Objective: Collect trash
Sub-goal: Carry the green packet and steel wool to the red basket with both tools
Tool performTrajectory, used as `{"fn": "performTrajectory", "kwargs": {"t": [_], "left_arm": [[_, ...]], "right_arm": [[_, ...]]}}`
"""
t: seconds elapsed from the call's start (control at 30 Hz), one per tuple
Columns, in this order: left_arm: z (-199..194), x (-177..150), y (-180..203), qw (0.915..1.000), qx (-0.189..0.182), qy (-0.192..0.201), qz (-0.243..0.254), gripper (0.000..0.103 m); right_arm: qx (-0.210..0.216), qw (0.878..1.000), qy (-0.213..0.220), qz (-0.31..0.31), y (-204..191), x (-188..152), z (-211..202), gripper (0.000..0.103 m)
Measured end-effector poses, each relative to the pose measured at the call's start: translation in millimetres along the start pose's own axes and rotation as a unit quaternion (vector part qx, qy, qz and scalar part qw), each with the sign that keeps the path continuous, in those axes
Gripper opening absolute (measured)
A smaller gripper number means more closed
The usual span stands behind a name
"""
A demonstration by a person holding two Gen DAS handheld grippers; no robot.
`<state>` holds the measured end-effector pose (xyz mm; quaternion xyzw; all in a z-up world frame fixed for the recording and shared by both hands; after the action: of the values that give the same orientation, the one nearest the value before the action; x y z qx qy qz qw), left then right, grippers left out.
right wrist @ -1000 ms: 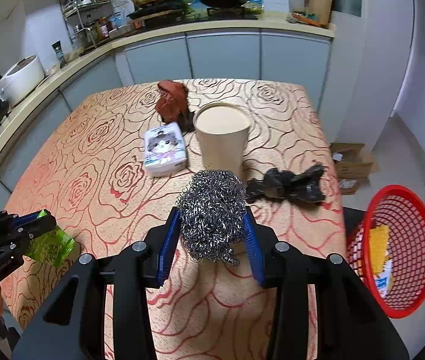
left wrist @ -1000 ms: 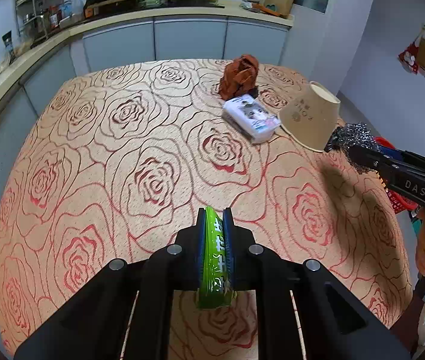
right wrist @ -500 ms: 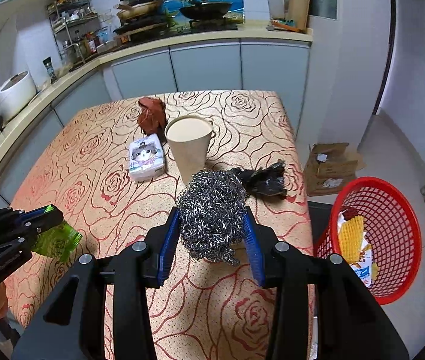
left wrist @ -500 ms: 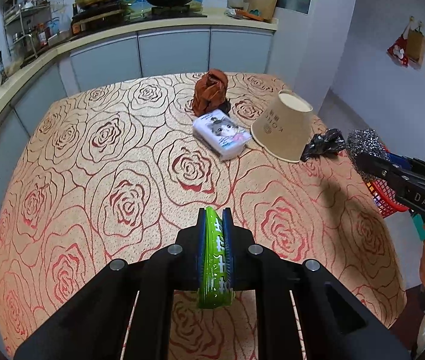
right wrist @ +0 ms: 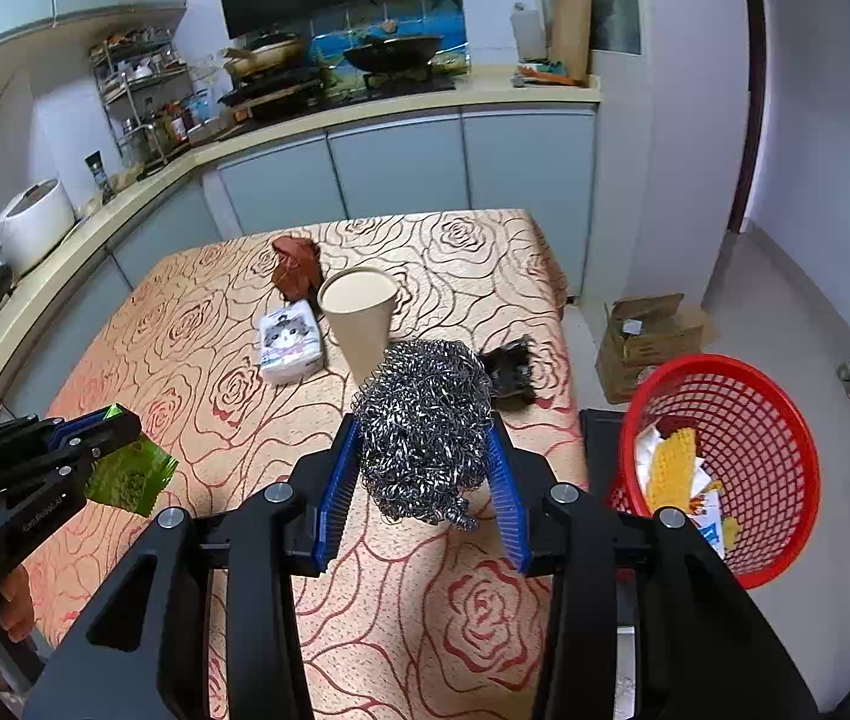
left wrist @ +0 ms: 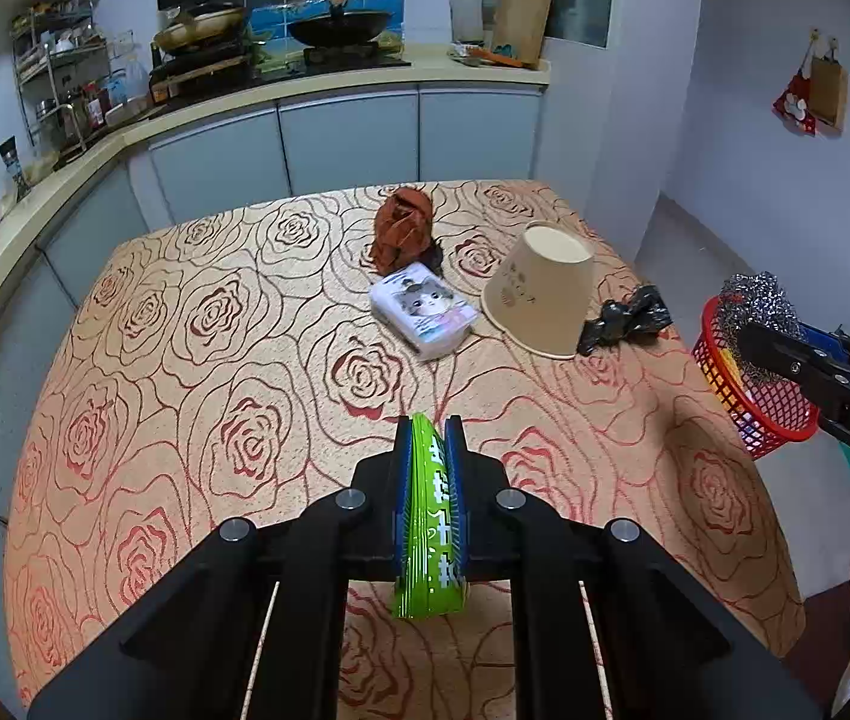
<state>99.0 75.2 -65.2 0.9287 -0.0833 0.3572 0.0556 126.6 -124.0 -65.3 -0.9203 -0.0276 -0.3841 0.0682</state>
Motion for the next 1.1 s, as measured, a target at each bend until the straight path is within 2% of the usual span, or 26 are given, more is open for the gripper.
{"fn": "performTrajectory", "kwargs": {"t": [0.57,0.77,1.1], "left_arm": [[-2.7,33.9,71.2,0.9974,-0.043,0.029,0.049,0.01],[5.8,49.6,111.9,0.9941,-0.074,0.032,0.072,0.01],[33.4,77.8,192.3,0.9836,-0.14,0.028,0.111,0.01]], "right_arm": [[-0.059,0.996,0.03,0.058,73.1,0.1,-38.0,0.04],[-0.086,0.992,0.037,0.08,103.2,-1.5,-48.0,0.04],[-0.13,0.984,0.032,0.115,153.7,-7.3,-50.0,0.04]]}}
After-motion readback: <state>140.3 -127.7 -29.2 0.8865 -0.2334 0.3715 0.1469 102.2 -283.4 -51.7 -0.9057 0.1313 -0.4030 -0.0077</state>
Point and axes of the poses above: each gripper's, at about its wrist camera, not at the fingertips, and z roughly the way its jaws point, y to its right, x to its top, the point moved 4 cm from there along z, roughly the way its jaws point, and after that the axes turned 3 degrees about -x, right-handed, at the moved point
